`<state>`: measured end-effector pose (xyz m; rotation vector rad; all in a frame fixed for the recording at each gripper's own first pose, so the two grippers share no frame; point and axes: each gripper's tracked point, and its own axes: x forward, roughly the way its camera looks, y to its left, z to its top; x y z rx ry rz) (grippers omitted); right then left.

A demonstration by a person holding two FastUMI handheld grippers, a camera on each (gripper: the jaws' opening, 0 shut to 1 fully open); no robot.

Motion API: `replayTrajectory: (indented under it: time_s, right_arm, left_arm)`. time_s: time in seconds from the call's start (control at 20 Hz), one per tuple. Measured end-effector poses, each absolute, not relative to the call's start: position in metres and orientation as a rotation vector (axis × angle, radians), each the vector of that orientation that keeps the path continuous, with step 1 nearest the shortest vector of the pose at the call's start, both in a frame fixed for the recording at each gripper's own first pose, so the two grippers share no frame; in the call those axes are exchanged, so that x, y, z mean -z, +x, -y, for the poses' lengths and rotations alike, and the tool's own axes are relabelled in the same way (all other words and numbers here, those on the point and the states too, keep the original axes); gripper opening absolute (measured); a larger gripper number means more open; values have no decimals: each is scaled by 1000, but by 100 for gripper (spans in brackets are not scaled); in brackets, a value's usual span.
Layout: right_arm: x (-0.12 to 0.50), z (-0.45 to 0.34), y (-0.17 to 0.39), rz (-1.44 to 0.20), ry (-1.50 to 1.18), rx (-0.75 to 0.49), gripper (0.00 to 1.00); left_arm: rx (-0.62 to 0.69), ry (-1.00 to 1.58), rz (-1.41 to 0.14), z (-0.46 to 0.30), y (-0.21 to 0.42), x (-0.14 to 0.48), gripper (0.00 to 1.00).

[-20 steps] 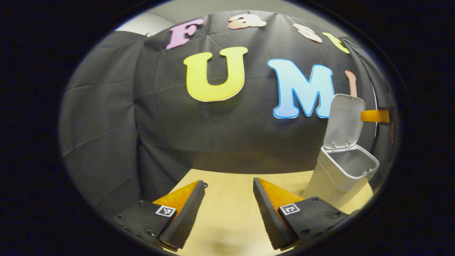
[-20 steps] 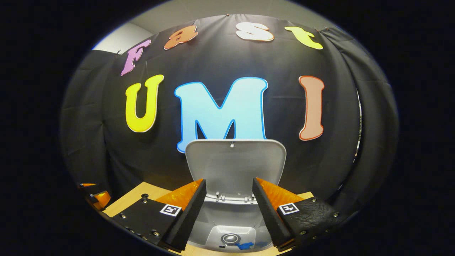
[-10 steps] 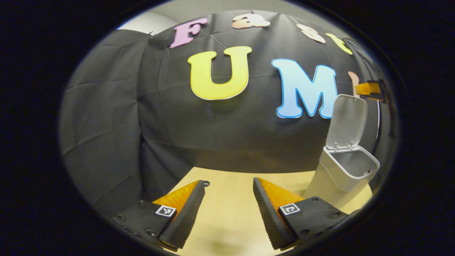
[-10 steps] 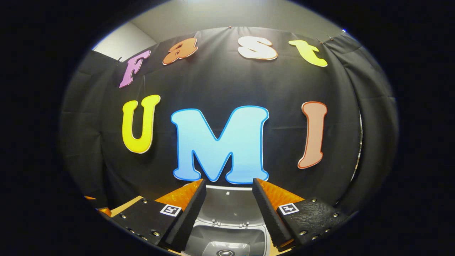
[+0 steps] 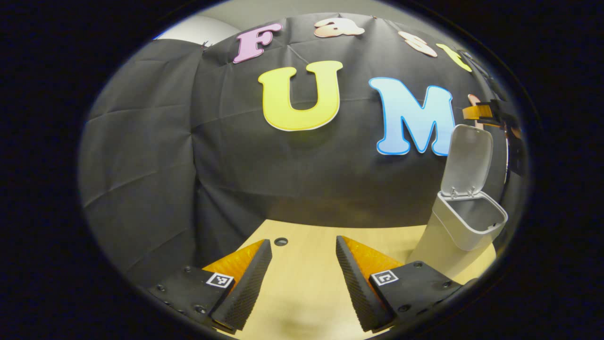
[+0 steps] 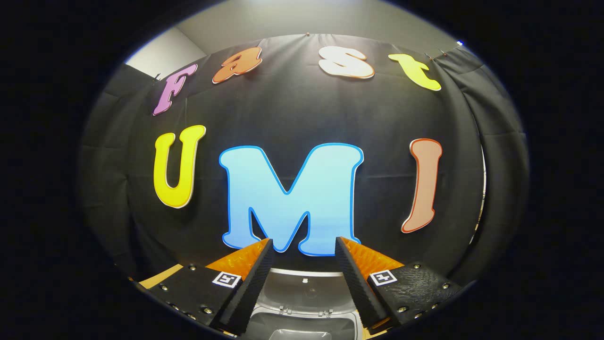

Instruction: Press the lid of the desktop garbage bin to open it, pick up the crumpled paper on the desktop and throw it into the bin, then pick up the pop can on the desktop and drop it into the bin, and finally close the garbage bin lid.

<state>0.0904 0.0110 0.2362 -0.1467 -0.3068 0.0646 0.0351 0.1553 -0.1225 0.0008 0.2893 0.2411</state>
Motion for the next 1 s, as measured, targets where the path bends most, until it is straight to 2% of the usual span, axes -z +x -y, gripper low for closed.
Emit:
replayTrajectory:
  time_s: [0.4, 1.0]
  right_arm:
    - [-222, -9, 89, 282, -122, -60, 85]
    - [-156, -9, 30, 230, -100, -48, 84]
  left_arm:
    - [-245, 7, -279, -160, 28, 117, 91]
    - [-182, 6, -261, -142, 23, 112, 90]
